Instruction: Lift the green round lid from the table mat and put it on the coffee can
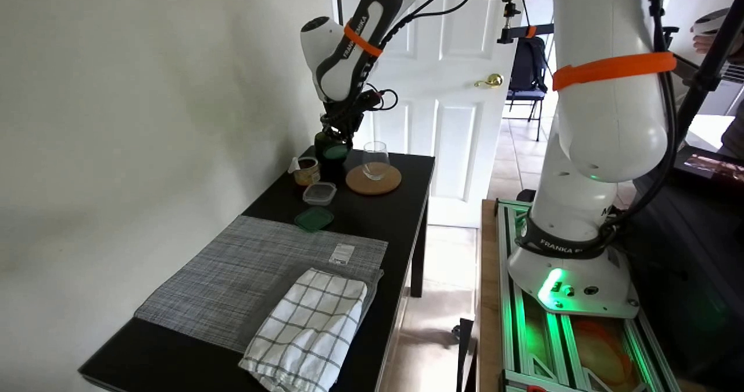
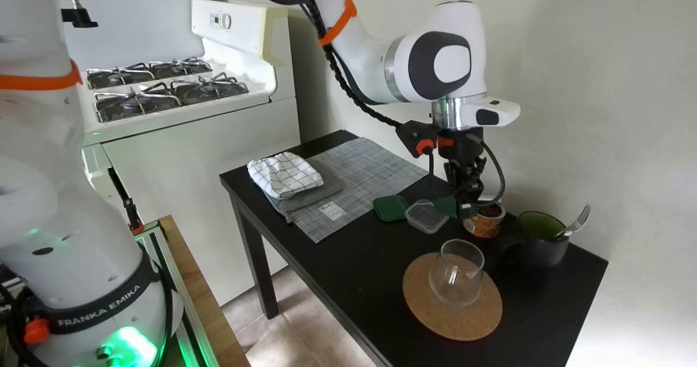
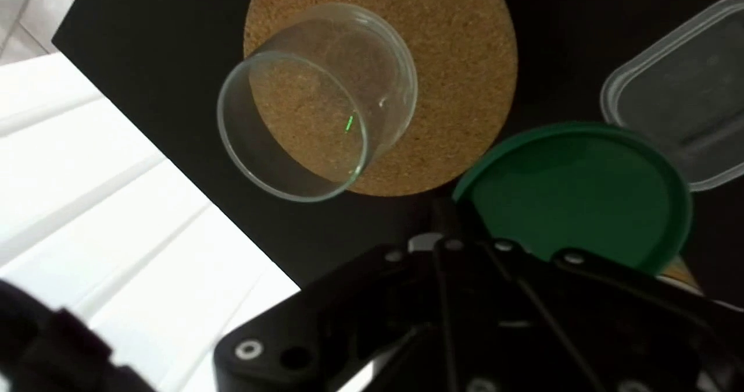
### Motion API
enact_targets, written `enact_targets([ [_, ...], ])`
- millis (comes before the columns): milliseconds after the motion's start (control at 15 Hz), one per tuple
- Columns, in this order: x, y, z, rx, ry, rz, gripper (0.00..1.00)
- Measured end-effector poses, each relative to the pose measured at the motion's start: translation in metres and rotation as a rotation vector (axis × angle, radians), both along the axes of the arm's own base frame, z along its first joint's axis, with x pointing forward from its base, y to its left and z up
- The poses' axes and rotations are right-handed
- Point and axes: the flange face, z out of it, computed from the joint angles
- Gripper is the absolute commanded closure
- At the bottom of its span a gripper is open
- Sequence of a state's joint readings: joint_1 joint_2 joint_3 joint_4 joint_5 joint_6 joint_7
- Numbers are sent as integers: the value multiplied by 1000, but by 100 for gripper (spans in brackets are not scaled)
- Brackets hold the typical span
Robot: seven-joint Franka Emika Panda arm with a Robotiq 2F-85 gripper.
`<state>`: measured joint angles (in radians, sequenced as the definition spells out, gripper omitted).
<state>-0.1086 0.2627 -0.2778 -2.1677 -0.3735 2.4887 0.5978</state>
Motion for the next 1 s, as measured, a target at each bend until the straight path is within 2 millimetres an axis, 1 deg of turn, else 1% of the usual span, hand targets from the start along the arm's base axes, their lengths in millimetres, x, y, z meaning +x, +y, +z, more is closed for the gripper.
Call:
enact_targets([
  [200,10,-18,-16,56,-41,-142,100],
  [333,22,-24,-16,92,-109,-199,100],
  [467,35,-27,-8,104,-171,-222,98],
  [533,37,-28,-5,103,-178,-220,98],
  [600,37,-28,-5,103,-178,-219,100],
  [867,38,-28,-6,100,-179,-228,100],
  [1000,44,-24,-10,98,-182,-249,100],
])
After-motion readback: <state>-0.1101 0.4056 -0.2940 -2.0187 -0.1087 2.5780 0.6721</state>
